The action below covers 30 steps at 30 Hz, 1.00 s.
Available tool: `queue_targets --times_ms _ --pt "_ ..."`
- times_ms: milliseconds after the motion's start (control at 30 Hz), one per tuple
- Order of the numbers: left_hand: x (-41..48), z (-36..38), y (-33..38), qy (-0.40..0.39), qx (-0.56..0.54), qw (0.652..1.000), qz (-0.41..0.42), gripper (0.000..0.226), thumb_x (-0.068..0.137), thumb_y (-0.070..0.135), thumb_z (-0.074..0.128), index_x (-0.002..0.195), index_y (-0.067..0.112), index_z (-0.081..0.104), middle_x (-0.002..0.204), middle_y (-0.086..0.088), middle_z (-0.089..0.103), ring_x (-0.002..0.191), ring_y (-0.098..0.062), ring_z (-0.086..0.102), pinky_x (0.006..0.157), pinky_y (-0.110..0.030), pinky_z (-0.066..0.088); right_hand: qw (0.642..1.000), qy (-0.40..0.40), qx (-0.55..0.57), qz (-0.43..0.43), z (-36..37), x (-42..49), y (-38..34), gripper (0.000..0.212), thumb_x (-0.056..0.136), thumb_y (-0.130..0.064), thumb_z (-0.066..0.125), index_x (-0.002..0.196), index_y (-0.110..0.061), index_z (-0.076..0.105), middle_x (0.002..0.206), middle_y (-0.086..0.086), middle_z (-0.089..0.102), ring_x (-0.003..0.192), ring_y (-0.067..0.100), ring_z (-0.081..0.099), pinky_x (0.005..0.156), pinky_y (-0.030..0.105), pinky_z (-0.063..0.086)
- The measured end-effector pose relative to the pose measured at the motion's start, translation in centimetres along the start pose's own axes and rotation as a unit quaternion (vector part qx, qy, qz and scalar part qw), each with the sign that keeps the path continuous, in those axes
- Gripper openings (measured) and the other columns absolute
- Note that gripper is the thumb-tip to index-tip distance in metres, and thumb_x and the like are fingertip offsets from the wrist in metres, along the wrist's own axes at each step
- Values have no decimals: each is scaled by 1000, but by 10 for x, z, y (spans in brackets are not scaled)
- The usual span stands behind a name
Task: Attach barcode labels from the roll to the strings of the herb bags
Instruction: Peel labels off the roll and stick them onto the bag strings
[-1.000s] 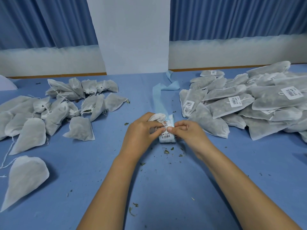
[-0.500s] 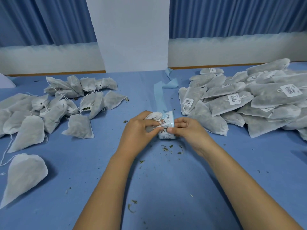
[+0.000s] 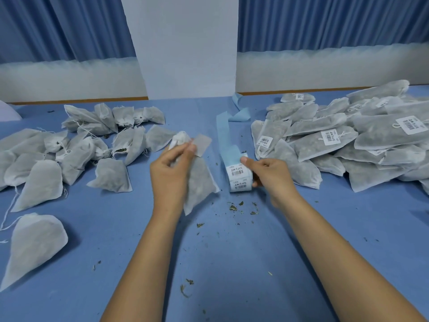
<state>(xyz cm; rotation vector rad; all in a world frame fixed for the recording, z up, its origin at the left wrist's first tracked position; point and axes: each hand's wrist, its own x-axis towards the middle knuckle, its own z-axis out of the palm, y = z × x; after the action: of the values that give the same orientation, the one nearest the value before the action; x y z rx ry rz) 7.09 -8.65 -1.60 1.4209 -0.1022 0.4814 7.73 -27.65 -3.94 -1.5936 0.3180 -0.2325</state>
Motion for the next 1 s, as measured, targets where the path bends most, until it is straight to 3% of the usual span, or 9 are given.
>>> queue_targets --times_ms 100,167,267,400,500,700,800,900,1000 --pt "-6 8 1 -88 -1 996 -18 17 82 14 74 90 29 76 98 16 74 100 8 63 81 -7 46 996 42 75 -15 1 4 -2 23 83 -19 74 73 -5 58 64 6 69 50 15 60 51 22 52" --pt "-7 9 -1 -126 15 992 -22 20 80 16 76 92 33 76 103 18 73 113 4 59 93 -14 45 991 45 127 -18 -1 5 -4 19 85 -15 71 85 -2 58 71 8 68 55 14 64 65 25 57" --pt "-9 10 -1 -151 33 988 -21 27 80 15 77 94 38 75 107 21 71 126 2 50 105 -21 39 991 56 74 -91 -5 -2 -10 17 86 -20 70 90 -6 61 74 2 62 62 11 57 69 27 50" --pt "-11 11 -2 -172 52 984 11 36 78 8 78 107 29 74 115 11 69 111 13 55 89 -4 39 970 -85 46 -225 -1 -28 -21 10 83 -26 67 92 -21 66 56 -15 43 53 1 40 56 11 34" --pt "-11 12 -3 -191 71 979 23 41 77 7 79 113 25 72 117 9 68 112 11 56 88 -3 37 955 -122 15 -271 1 -36 -22 7 84 -8 69 86 -15 68 51 -13 34 49 1 32 55 8 31" --pt "-9 10 -1 -207 69 976 27 51 74 7 80 115 33 66 123 12 64 116 12 52 91 -2 36 964 -93 11 -250 -9 -34 -29 19 86 -1 65 73 -15 67 51 -6 41 48 1 35 53 8 32" --pt "-7 8 -1 -189 50 980 20 33 86 11 70 113 29 68 119 15 66 116 11 53 92 -3 36 967 -69 54 -239 -22 -31 -34 20 89 -3 61 75 -17 65 47 -15 48 44 0 36 48 9 30" --pt "-8 11 -2 -177 63 982 11 20 94 18 61 111 26 69 116 16 67 112 13 54 91 -3 36 963 -100 75 -237 -22 -33 -34 21 89 -2 60 74 -16 65 45 -11 48 43 2 38 47 10 32" --pt "-8 13 -4 -157 49 986 -11 18 95 21 59 110 23 70 117 14 68 113 9 57 94 -7 40 955 -155 18 -251 -12 -39 -29 21 87 1 62 72 -13 65 45 -10 51 43 2 42 50 11 37"
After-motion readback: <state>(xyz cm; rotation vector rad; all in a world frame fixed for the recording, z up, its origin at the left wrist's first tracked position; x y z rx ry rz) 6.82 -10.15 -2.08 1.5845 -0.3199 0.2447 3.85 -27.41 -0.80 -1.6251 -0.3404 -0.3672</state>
